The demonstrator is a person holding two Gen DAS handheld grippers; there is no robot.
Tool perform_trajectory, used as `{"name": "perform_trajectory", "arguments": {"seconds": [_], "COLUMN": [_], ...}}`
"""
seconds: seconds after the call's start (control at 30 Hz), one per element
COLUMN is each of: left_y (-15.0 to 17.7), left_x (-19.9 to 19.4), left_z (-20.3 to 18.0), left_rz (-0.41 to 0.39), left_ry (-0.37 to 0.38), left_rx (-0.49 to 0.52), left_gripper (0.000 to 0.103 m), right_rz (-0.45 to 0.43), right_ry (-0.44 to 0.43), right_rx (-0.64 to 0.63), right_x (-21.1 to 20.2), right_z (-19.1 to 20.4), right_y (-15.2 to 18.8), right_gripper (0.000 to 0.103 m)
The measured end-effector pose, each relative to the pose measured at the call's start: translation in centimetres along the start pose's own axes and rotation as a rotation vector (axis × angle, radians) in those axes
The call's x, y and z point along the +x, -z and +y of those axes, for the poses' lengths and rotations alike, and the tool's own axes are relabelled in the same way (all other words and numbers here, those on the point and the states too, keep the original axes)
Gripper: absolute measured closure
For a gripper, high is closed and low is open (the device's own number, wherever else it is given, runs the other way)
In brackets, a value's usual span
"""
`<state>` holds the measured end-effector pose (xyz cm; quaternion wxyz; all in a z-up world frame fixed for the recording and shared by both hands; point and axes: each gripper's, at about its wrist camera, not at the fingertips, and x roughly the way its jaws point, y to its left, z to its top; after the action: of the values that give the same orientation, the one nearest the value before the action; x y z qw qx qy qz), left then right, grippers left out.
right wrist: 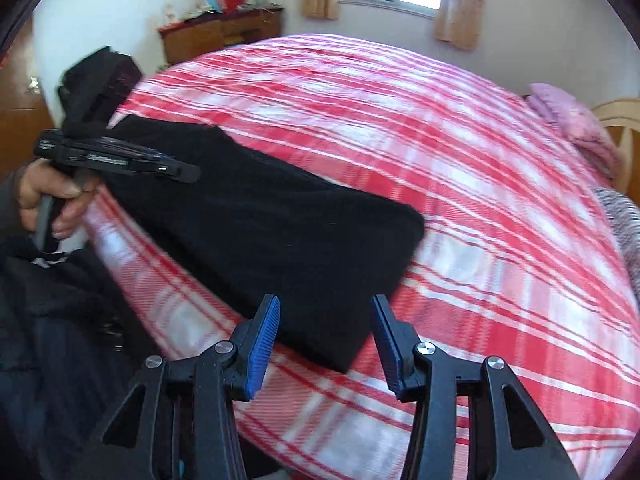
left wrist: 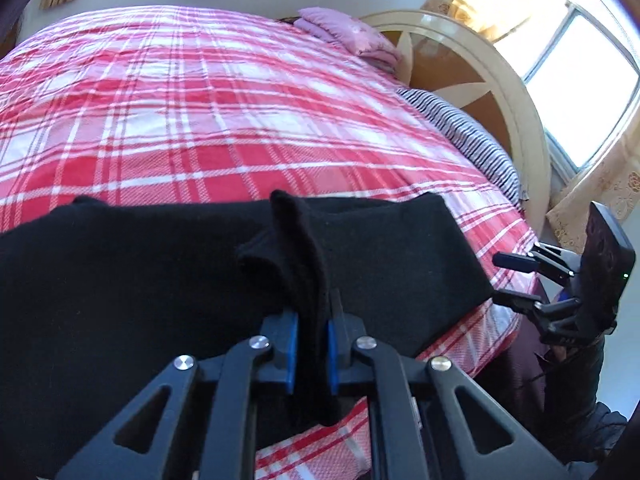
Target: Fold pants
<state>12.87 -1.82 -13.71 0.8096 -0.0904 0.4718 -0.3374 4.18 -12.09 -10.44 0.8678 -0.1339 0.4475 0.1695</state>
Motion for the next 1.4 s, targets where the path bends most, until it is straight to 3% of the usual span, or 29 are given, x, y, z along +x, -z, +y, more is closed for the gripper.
{"name": "perform_trajectory", "arguments": {"seconds": [0.07, 0.17, 0.23, 0.3, 0.43, 0.57, 0.63, 0.73, 0.77, 0.9, 0.97, 1.03, 1.1, 1.2, 1.33, 1.4], "left_y": [0.0, 0.2, 0.3, 0.3, 0.1, 0.1, 0.1, 0.1, 0.1, 0.2, 0.1, 0.0, -0.1, -0.3, -0.3, 0.2], "left_x": [0.6, 2.1, 2.2, 2.0, 1.7, 1.9, 1.9, 1.8, 1.9, 1.6, 0.9, -0.7, -2.1, -3.7, -5.9, -7.8], "left_z": [0.4, 0.8, 1.0, 0.8, 0.4, 0.6, 0.9, 1.2, 1.2, 0.8, 0.9, 1.2, 2.0, 3.7, 6.1, 7.7], "left_rz": [0.009, 0.021, 0.011, 0.003, -0.033, -0.039, -0.043, -0.049, -0.051, -0.051, -0.053, -0.092, -0.129, -0.15, -0.16, -0.169], "left_ry": [-0.016, -0.063, -0.054, -0.057, -0.122, -0.131, -0.123, -0.11, -0.108, -0.119, -0.137, -0.178, -0.224, -0.299, -0.37, -0.431], "left_rx": [-0.004, 0.019, 0.009, 0.026, 0.064, 0.073, 0.065, 0.056, 0.056, 0.064, 0.061, 0.072, 0.076, 0.065, 0.052, 0.057], "left_gripper": [0.091, 0.086, 0.082, 0.081, 0.065, 0.063, 0.063, 0.062, 0.062, 0.061, 0.054, 0.037, 0.03, 0.03, 0.03, 0.03], "right_rz": [0.045, 0.156, 0.172, 0.159, 0.065, -0.039, -0.045, 0.015, -0.001, -0.029, -0.044, -0.055, -0.077, -0.093, -0.073, -0.055], "right_ry": [-0.021, 0.045, 0.067, 0.056, 0.0, -0.107, -0.143, -0.105, -0.116, -0.071, -0.053, -0.04, -0.038, -0.071, -0.014, -0.029], "right_rx": [-0.019, -0.004, 0.006, 0.014, 0.05, 0.164, 0.239, 0.328, 0.342, 0.298, 0.296, 0.272, 0.24, 0.179, 0.05, 0.007], "right_x": [1.1, 3.9, 4.3, 3.7, 1.9, 2.6, 4.5, 8.2, 8.6, 6.7, 5.9, 5.4, 5.2, 5.5, 7.9, 9.5], "right_z": [0.5, 0.1, -0.1, -0.1, -0.1, -1.0, -2.3, -3.8, -3.9, -2.4, -1.6, -0.7, 0.8, 4.4, 8.5, 10.1], "right_y": [0.3, 1.0, 1.2, 0.9, -0.9, -3.3, -3.9, -3.4, -3.1, -3.6, -3.9, -4.2, -5.0, -6.1, -7.6, -8.0], "right_gripper": [0.054, 0.054, 0.051, 0.051, 0.051, 0.043, 0.041, 0.041, 0.041, 0.041, 0.041, 0.041, 0.041, 0.041, 0.041, 0.041]}}
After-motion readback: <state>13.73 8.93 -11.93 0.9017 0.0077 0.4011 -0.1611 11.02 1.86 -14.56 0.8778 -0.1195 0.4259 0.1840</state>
